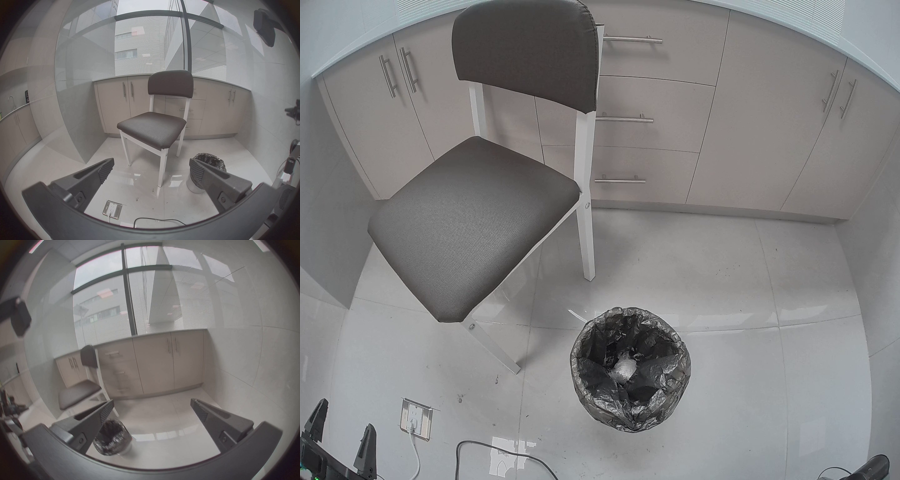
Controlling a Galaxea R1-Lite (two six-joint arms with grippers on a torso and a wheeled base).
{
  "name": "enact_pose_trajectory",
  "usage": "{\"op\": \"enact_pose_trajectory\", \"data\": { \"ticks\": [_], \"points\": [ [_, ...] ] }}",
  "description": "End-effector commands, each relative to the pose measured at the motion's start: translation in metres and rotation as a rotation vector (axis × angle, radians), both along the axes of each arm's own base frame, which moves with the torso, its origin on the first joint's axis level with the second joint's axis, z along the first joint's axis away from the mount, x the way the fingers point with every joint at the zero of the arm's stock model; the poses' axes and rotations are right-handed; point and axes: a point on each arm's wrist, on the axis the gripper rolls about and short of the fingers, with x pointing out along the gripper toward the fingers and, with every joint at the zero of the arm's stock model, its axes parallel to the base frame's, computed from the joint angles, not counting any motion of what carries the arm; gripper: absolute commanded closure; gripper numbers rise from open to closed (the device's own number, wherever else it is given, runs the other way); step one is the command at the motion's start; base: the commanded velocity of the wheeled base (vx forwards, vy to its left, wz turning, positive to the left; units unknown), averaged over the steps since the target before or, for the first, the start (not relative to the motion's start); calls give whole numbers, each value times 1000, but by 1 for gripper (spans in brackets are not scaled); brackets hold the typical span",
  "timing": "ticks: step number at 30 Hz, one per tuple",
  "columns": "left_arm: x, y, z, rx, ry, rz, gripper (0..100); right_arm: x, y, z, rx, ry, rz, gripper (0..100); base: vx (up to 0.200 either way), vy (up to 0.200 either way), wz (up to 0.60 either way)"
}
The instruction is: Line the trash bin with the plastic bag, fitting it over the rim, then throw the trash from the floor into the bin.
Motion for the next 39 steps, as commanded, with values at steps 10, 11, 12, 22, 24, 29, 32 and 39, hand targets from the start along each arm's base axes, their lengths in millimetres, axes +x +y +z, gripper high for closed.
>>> {"op": "enact_pose_trajectory", "data": {
  "ticks": [10, 11, 12, 22, 24, 29, 32, 39],
  "points": [
    [0, 0, -5, 0, 1, 0, 0, 33, 2, -70, -164, 168, 81, 0, 0, 0, 0],
    [0, 0, -5, 0, 1, 0, 0, 33, 2, -70, -164, 168, 79, 0, 0, 0, 0],
    [0, 0, -5, 0, 1, 0, 0, 33, 2, -70, -164, 168, 79, 0, 0, 0, 0],
    [0, 0, -5, 0, 1, 0, 0, 38, 2, -69, -163, 228, 113, 0, 0, 0, 0],
    [0, 0, -5, 0, 1, 0, 0, 37, 2, -69, -163, 217, 106, 0, 0, 0, 0],
    [0, 0, -5, 0, 1, 0, 0, 33, 2, -70, -150, 166, 77, 0, 0, 0, 0],
    [0, 0, -5, 0, 1, 0, 0, 33, 2, -70, -148, 168, 77, 0, 0, 0, 0],
    [0, 0, -5, 0, 1, 0, 0, 33, 2, -70, -150, 167, 80, 0, 0, 0, 0]
  ]
}}
